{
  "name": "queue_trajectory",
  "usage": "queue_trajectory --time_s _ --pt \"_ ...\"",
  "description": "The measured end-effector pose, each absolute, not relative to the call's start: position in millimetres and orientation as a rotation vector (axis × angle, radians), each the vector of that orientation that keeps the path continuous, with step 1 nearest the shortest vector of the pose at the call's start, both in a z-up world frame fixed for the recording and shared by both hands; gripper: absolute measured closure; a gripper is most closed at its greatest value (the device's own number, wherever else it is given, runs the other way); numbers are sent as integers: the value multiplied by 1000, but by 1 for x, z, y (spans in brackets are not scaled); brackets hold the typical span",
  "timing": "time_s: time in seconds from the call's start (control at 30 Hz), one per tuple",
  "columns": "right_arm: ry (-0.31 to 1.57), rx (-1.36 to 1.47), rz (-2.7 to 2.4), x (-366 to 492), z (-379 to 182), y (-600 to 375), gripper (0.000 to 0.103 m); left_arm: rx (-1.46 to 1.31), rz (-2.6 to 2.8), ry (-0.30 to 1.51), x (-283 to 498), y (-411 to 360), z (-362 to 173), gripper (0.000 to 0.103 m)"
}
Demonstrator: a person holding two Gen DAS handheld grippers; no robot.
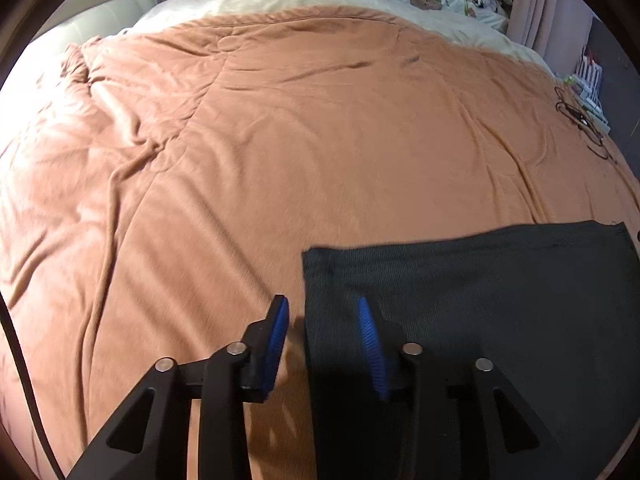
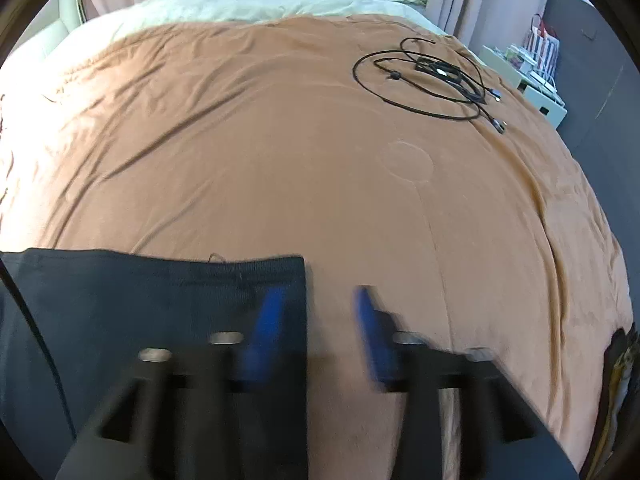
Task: Fold small clothes
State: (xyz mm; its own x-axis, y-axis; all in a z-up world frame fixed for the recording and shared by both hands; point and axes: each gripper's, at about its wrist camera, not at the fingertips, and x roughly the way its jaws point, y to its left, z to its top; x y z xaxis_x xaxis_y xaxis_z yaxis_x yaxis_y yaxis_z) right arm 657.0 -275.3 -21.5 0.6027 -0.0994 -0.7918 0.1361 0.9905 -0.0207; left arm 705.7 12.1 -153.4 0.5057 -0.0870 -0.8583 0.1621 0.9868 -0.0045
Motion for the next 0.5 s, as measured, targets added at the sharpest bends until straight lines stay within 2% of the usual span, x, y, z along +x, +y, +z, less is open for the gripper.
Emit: queue_trajectory --time_s 0.5 --pt "933 140 -38 514 0 -294 46 -64 -177 1050 579 38 -113 63"
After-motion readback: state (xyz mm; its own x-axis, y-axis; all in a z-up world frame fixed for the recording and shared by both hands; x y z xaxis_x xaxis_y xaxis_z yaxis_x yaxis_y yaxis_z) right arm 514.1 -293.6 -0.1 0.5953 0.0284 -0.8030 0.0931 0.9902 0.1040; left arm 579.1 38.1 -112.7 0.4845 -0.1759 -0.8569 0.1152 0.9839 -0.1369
